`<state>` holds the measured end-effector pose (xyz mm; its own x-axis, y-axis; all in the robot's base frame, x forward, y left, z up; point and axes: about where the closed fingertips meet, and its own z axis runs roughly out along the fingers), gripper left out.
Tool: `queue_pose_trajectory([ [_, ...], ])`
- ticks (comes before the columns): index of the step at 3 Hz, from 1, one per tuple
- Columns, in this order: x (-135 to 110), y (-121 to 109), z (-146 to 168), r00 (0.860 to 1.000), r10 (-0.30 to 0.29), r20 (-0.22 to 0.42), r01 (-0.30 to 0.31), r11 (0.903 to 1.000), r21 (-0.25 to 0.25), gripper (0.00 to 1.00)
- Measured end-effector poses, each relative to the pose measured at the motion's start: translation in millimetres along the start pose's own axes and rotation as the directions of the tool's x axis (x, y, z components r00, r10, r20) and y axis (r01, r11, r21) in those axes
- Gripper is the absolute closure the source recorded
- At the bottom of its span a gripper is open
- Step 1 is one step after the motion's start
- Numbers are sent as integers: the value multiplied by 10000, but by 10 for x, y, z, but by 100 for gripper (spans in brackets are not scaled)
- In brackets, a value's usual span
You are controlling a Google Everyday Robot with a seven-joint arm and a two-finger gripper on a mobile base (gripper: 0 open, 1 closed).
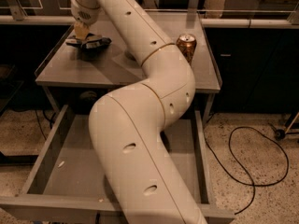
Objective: Place blue chip bag into top drawer
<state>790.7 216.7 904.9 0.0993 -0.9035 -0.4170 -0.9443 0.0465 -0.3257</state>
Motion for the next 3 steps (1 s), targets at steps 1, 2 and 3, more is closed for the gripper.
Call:
queue_pose_trajectory([
  [1,-102,-83,-208,9987,-307,401,289,9986,433,100],
  [2,-108,-85,-216,9986,-320,416,301,9985,451,100],
  [3,-159,-63,-346,9988,-339,354,319,9980,554,100],
])
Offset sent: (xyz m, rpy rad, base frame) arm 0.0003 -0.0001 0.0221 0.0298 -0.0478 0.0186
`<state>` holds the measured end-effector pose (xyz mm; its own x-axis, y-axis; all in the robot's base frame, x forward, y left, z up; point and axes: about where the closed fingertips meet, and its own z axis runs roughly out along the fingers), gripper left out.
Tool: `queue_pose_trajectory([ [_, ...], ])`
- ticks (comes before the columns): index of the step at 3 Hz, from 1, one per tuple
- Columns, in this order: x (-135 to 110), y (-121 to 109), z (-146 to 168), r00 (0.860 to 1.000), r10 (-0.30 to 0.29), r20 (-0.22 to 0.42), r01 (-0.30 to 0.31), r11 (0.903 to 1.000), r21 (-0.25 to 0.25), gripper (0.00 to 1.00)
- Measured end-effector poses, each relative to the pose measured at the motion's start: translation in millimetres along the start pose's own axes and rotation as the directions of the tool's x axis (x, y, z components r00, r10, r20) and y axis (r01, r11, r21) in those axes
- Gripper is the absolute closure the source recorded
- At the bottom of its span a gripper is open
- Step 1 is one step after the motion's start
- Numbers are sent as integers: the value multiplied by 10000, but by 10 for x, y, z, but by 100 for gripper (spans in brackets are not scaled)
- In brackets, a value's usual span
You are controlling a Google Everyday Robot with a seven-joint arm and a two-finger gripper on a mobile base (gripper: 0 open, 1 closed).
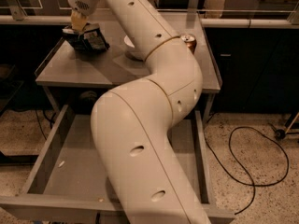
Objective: Place blue chip bag into top drawer
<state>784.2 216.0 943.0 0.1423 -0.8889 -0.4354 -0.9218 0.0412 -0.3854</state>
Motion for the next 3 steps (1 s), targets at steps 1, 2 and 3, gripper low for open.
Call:
queue_pose_trajectory([
  [1,-81,124,-238,9998,188,-66,-189,9998,-118,100],
  [2,-125,304,-520,9985,545,-84,-546,9984,-156,100],
  [3,-90,708,-695,9964,789,-317,-798,9964,-296,100],
])
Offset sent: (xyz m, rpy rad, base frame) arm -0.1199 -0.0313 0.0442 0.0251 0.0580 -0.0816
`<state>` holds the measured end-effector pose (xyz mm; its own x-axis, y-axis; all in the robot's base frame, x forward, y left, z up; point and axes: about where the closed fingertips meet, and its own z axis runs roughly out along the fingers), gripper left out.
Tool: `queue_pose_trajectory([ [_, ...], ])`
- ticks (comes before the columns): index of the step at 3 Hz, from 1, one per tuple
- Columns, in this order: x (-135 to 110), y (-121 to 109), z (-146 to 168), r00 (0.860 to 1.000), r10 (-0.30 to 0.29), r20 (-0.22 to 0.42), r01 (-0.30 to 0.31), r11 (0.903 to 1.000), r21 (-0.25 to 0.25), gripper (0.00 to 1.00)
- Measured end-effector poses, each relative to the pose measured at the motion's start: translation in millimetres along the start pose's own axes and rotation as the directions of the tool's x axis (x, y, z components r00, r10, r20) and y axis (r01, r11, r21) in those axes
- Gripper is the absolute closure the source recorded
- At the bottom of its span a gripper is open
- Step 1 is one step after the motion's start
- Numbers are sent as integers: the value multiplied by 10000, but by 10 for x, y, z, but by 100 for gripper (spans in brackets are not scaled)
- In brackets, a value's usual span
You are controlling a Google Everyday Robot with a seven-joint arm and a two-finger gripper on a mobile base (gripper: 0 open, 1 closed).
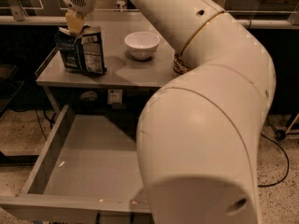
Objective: Place blue chip bag into top drawer
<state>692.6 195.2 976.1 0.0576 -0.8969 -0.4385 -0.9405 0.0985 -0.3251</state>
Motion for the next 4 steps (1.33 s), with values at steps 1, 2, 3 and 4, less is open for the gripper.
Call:
queue_pose_trajectory([
  [1,-2,-8,-8,10000,4,19,-4,10000,22,100],
  [2,66,108,-216,9996,124,-264,-120,9998,144,100],
  [3,191,401,-632,9963,564,-644,-531,9973,515,100],
  [4,423,973,-834,9884,1218,-906,-1197,9924,285,100],
])
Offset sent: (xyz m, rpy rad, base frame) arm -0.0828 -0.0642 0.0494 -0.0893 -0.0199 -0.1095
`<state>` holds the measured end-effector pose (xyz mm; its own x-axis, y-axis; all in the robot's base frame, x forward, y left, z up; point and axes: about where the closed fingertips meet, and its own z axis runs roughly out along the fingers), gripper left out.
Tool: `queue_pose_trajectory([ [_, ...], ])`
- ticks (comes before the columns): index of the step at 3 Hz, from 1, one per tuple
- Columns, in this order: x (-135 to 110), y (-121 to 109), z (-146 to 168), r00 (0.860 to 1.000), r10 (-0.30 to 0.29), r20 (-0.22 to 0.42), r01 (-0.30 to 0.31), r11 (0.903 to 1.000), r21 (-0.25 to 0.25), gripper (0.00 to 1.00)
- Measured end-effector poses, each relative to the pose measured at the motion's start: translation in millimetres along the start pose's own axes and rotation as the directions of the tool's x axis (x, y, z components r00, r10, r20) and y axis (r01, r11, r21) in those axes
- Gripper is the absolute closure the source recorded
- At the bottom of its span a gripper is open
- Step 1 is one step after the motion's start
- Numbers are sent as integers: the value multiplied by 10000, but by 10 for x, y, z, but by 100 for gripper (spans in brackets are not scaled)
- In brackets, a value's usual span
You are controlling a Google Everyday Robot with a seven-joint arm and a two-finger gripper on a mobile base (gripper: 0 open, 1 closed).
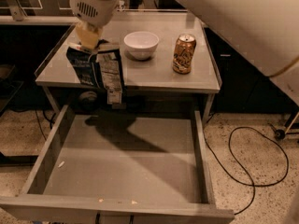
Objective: Place blue chip bag into top drawer
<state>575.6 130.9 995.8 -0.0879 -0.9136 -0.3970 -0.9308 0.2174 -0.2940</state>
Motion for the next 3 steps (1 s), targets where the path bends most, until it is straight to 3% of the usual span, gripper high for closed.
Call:
queue_pose_trajectory([
  [1,41,1,6,10000,23,-73,-23,10000,35,100],
  [2,198,62,-82,9987,328,-399,-310,9984,464,100],
  [3,415,262,1,9931,819,-843,-770,9952,608,100],
])
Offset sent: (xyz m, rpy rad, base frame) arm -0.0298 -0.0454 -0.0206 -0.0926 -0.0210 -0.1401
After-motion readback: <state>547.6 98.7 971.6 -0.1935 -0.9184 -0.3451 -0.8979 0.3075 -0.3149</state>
